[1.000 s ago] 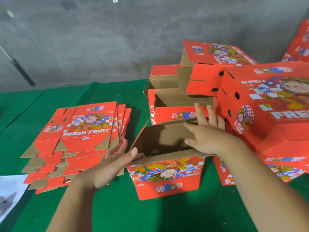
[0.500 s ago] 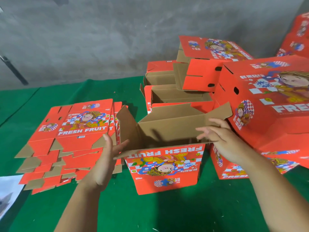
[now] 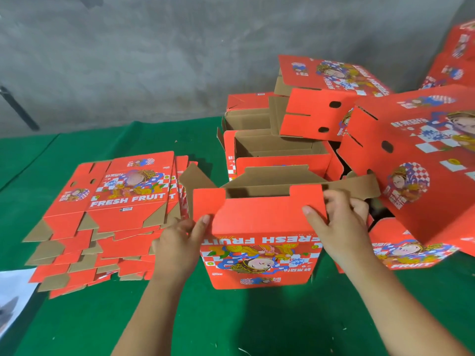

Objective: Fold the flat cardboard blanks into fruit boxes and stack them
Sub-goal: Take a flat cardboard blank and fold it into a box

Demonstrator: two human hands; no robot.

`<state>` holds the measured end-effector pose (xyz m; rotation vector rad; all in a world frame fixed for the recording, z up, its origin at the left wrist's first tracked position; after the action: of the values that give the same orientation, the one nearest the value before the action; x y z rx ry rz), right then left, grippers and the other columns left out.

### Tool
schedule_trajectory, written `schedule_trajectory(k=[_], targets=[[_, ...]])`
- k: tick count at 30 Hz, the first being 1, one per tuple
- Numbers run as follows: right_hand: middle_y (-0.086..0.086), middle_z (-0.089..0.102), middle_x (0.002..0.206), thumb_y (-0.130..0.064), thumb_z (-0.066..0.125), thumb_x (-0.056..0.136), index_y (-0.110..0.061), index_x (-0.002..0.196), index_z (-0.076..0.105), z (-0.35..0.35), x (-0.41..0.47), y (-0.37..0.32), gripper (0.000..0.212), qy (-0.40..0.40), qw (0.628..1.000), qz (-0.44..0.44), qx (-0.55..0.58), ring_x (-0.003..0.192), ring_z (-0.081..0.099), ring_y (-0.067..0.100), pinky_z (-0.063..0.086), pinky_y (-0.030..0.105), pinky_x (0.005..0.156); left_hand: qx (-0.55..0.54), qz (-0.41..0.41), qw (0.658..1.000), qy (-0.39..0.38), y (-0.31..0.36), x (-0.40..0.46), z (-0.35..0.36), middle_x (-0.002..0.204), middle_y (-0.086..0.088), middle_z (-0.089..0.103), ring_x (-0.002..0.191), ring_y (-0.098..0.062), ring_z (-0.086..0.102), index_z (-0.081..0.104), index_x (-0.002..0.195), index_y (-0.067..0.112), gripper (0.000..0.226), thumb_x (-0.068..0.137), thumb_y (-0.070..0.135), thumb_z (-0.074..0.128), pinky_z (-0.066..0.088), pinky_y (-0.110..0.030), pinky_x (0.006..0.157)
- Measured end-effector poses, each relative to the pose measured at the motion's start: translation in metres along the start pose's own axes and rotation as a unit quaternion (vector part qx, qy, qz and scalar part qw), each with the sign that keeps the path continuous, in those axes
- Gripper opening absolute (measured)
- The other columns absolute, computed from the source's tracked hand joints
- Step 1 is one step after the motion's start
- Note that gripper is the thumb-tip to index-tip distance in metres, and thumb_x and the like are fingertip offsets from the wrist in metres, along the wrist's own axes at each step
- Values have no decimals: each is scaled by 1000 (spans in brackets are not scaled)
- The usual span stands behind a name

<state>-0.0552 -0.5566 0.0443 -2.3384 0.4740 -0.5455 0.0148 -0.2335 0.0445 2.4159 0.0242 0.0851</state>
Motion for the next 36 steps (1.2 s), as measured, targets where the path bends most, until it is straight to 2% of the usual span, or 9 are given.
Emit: schedule_trajectory(k=[3,9,12,16,19,26,31,34,36], targets=[[-14,58,115,-48,64,92,-45,160,4,2,-5,-10,90,-52,997,-8,-55,119,31,22,38,40,101,39,15,999,8,-2,-7,-4,84,0,57,83,-26,61,77,80,30,53,91,70,44,47,-47,88],[-1,3,169,-39,58,87,-48,154,26,1,-7,-30,75,-93,923,-57,-370,153,-3,28,-11,54,115,49,100,987,113,3,-17,1,85,5,55,84,-27,61,73,117,39,40,90,64,57,41,-42,75],[9,-8,171,-23,57,87,-43,158,11,10,-10,-39,87,-116,905,-76,-401,154,-20,31,-22,54,112,36,85,988,123,-4,-10,1,116,10,57,105,-22,59,36,156,34,83,85,59,73,42,-46,85],[2,-29,167,-20,49,92,-51,157,-5,17,-2,-33,90,-165,931,-28,-325,154,-24,25,4,55,119,-71,126,988,57,-1,-6,5,125,0,58,103,-30,64,20,162,39,86,93,31,72,52,-49,86],[-8,-30,166,-66,36,92,-56,153,-14,17,1,-27,80,-168,941,-5,-293,153,-12,23,28,57,111,-49,149,985,79,2,-8,8,121,-2,59,101,-26,62,33,159,34,73,95,23,67,51,-42,83],[-6,-9,164,-95,5,70,-57,144,-33,20,0,-21,91,-201,929,30,-311,141,7,28,43,50,94,-249,27,967,53,-4,6,11,79,-5,68,72,-23,68,62,107,37,16,100,23,64,59,-39,62],[-1,29,155,-79,37,80,-38,162,10,15,-10,-46,95,-120,922,-37,-366,144,20,30,-3,60,118,-363,-79,924,-93,4,11,29,90,-1,78,79,-22,77,60,118,23,31,93,13,75,59,-28,59],[-2,57,142,-39,67,76,-28,142,58,25,-33,-70,68,-24,941,-129,-311,143,38,32,7,60,119,-351,-66,930,-86,5,13,34,95,-4,79,84,-22,77,66,112,26,13,99,26,68,61,-31,65],[-8,62,138,-40,56,84,-30,137,61,41,-44,-80,54,-63,947,-165,-269,142,42,26,14,55,117,-367,-70,925,-65,6,7,36,93,11,79,86,-7,76,68,107,33,18,104,44,53,57,-19,66]])
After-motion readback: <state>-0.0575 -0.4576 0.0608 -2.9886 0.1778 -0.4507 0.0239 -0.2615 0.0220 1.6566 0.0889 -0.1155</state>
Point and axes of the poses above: each hand's wrist, its own x-axis towards the middle knuckle, its own z-axis out of the palm, y = z × x, the point moved 3 cm from there along x, towards the middle knuckle
